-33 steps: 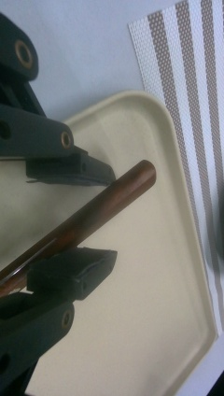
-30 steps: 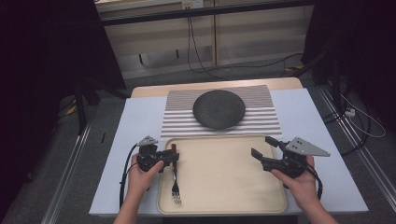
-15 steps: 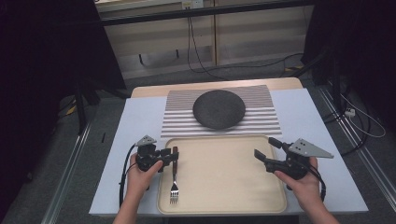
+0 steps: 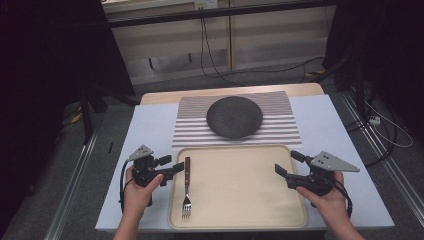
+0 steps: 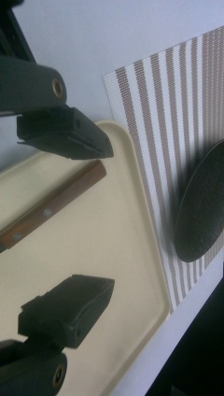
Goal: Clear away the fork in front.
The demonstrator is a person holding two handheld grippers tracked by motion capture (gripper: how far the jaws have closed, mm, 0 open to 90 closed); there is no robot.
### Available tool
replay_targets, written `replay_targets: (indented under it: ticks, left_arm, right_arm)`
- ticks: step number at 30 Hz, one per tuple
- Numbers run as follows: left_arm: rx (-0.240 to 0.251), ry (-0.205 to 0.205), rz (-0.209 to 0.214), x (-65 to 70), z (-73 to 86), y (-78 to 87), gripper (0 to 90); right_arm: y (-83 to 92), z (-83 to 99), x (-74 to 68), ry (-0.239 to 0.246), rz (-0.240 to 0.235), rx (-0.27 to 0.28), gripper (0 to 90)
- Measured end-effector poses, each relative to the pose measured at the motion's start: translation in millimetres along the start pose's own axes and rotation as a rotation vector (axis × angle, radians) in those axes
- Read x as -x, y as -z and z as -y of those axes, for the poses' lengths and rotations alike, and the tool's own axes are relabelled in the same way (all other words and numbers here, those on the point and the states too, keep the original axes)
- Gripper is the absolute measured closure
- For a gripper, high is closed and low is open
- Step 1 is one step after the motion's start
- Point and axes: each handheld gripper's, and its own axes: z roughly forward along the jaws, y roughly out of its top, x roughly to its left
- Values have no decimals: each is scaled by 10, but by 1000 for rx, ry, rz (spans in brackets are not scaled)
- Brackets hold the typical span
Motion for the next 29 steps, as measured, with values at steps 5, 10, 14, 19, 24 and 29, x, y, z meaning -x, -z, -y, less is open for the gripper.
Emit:
replay_targets:
  ticks: [5,10,14,19,24,29]
  left_arm:
    - [24,4,13,17,-15,57,230]
    - [9,-21,6,16,0,125,189]
    - [15,-31,-9,-9,31,233,164]
    - [12,-34,-27,-54,113,349,144]
    - [22,-34,-21,-83,201,354,132]
    - [30,-30,-28,-112,199,346,118]
  right_arm:
    - [83,38,28,13,0,-20,232]
    - [179,70,85,12,8,-28,226]
    - [262,101,144,12,21,-34,220]
    - [332,166,199,-6,25,-24,216]
    - [337,214,251,-20,27,-39,204]
    - [327,210,255,-21,15,-42,195]
